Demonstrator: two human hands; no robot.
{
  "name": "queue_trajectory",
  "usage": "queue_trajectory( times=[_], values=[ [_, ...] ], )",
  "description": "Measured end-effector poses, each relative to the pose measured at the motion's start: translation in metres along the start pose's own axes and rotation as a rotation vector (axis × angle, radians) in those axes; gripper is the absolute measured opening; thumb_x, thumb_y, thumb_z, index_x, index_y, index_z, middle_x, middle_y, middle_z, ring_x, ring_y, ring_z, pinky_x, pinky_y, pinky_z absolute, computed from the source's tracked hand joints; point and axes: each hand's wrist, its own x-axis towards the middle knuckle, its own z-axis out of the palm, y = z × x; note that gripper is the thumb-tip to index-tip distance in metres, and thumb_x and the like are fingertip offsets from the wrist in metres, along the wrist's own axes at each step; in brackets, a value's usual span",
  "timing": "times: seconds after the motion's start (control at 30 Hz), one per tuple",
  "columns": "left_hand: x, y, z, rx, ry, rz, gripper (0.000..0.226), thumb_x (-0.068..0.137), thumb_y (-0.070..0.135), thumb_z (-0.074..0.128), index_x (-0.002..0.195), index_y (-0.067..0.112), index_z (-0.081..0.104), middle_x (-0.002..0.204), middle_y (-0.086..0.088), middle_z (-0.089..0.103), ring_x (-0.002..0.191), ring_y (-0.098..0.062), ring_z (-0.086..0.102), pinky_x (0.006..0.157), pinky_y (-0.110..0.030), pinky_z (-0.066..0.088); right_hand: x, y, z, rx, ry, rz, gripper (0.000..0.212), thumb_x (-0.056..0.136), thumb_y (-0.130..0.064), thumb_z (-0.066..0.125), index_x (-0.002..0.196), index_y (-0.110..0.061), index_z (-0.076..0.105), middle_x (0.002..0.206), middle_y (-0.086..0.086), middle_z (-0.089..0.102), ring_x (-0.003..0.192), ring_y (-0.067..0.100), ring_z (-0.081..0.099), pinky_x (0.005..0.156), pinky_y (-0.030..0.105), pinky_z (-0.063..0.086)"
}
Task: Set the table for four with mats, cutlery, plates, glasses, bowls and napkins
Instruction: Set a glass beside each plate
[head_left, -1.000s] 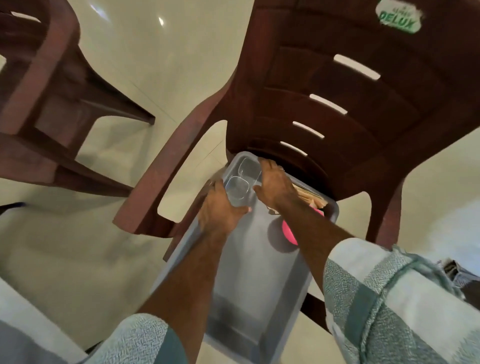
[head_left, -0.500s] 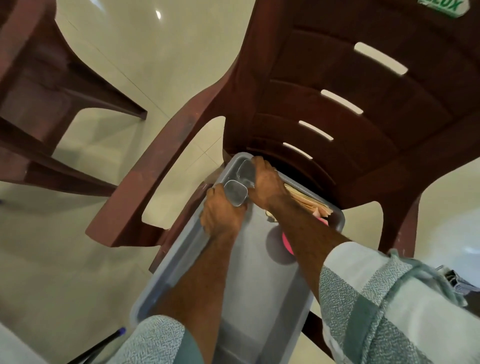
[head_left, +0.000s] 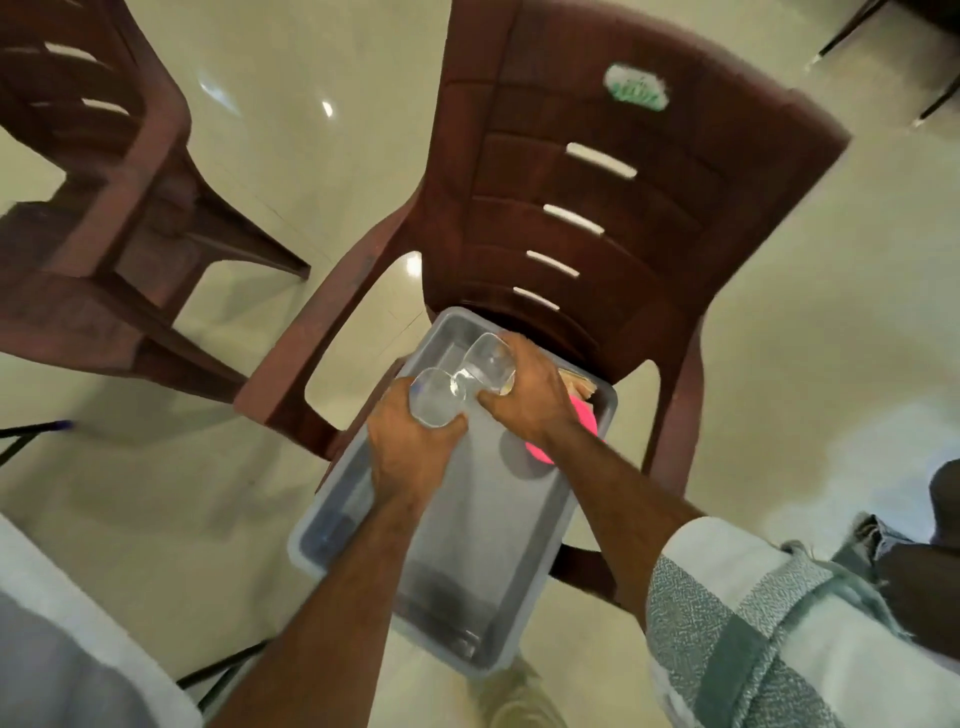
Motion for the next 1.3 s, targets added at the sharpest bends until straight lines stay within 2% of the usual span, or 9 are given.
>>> queue_trajectory(
  times=[0.13, 0.23, 0.4, 0.57, 0.73, 0.83, 0.97, 1.1, 1.3],
  values=[
    [-0.078, 0.031, -0.015, -0.027, 0.076, 0.095, 0.06, 0.069, 0.029, 0.091, 0.12, 0.017, 0.062, 0.11, 0.001, 0.068, 0.103, -0.019, 0.066, 0.09, -0.039, 0.057, -0.073, -0.009, -0.049, 0.007, 0.054, -0.076, 0.072, 0.076, -0.032, 0.081, 0.139, -0.021, 0.048, 0.132, -0.001, 0.054, 0.122, 0.018, 0.052, 0.097, 0.027, 0.042],
    [-0.138, 0.058, -0.019, -0.026, 0.11, 0.13, 0.065, 0.065, 0.036, 0.09, 0.12, 0.019, 0.059, 0.112, 0.0, 0.066, 0.103, -0.022, 0.064, 0.089, -0.046, 0.056, -0.132, -0.01, -0.099, 0.012, 0.143, -0.142, 0.07, 0.069, -0.032, 0.079, 0.133, -0.022, 0.051, 0.124, -0.001, 0.054, 0.113, 0.019, 0.055, 0.097, 0.035, 0.048],
    [-0.216, 0.105, -0.008, -0.04, 0.12, 0.206, 0.055, 0.064, 0.029, 0.089, 0.11, 0.016, 0.061, 0.101, 0.004, 0.064, 0.094, -0.02, 0.062, 0.079, -0.033, 0.048, -0.2, 0.011, -0.186, 0.021, 0.177, -0.16, 0.068, 0.068, -0.035, 0.08, 0.13, -0.026, 0.053, 0.123, -0.005, 0.055, 0.108, 0.007, 0.052, 0.089, 0.029, 0.051],
    [-0.244, 0.157, 0.042, 0.003, 0.133, 0.242, 0.064, 0.059, 0.061, 0.076, 0.108, 0.022, 0.063, 0.098, 0.004, 0.068, 0.09, -0.02, 0.065, 0.079, -0.039, 0.056, -0.215, 0.045, -0.268, -0.001, 0.185, -0.181, 0.063, 0.071, -0.029, 0.085, 0.126, -0.02, 0.055, 0.117, -0.006, 0.061, 0.099, 0.009, 0.055, 0.08, 0.021, 0.042],
    [-0.235, 0.225, 0.126, 0.003, 0.121, 0.274, 0.05, 0.063, 0.055, 0.079, 0.104, 0.031, 0.063, 0.09, 0.014, 0.068, 0.083, -0.011, 0.065, 0.075, -0.036, 0.058, -0.167, 0.107, -0.337, -0.051, 0.119, -0.178, 0.072, 0.07, -0.042, 0.085, 0.131, -0.021, 0.053, 0.124, -0.005, 0.063, 0.102, 0.009, 0.057, 0.087, 0.024, 0.048],
    [-0.22, 0.269, 0.176, 0.021, 0.104, 0.239, 0.056, 0.064, 0.057, 0.082, 0.112, 0.033, 0.064, 0.096, 0.018, 0.069, 0.087, -0.006, 0.067, 0.076, -0.035, 0.06, -0.132, 0.138, -0.388, -0.036, 0.054, -0.185, 0.073, 0.07, -0.039, 0.085, 0.132, -0.02, 0.053, 0.125, -0.005, 0.062, 0.105, 0.011, 0.057, 0.088, 0.024, 0.046],
    [-0.203, 0.328, 0.222, 0.022, 0.109, 0.197, 0.065, 0.063, 0.06, 0.083, 0.117, 0.032, 0.061, 0.103, 0.016, 0.069, 0.092, -0.011, 0.068, 0.078, -0.039, 0.061, -0.084, 0.167, -0.457, -0.037, -0.031, -0.173, 0.071, 0.069, -0.034, 0.084, 0.132, -0.021, 0.053, 0.124, -0.007, 0.061, 0.105, 0.014, 0.058, 0.089, 0.027, 0.047],
    [-0.164, 0.4, 0.248, 0.02, 0.15, 0.228, 0.062, 0.065, 0.056, 0.082, 0.117, 0.03, 0.061, 0.107, 0.014, 0.065, 0.093, -0.013, 0.064, 0.081, -0.039, 0.059, -0.003, 0.168, -0.516, -0.059, -0.071, -0.199, 0.069, 0.067, -0.039, 0.079, 0.129, -0.027, 0.053, 0.121, -0.013, 0.059, 0.101, 0.014, 0.059, 0.09, 0.031, 0.049],
    [-0.07, 0.486, 0.269, -0.019, 0.27, 0.277, 0.058, 0.063, 0.053, 0.079, 0.11, 0.026, 0.06, 0.097, 0.012, 0.059, 0.085, -0.01, 0.058, 0.071, -0.032, 0.055, 0.141, 0.134, -0.558, -0.116, -0.115, -0.301, 0.07, 0.066, -0.037, 0.082, 0.129, -0.028, 0.053, 0.119, -0.011, 0.061, 0.1, 0.015, 0.062, 0.088, 0.03, 0.051]
  ],
)
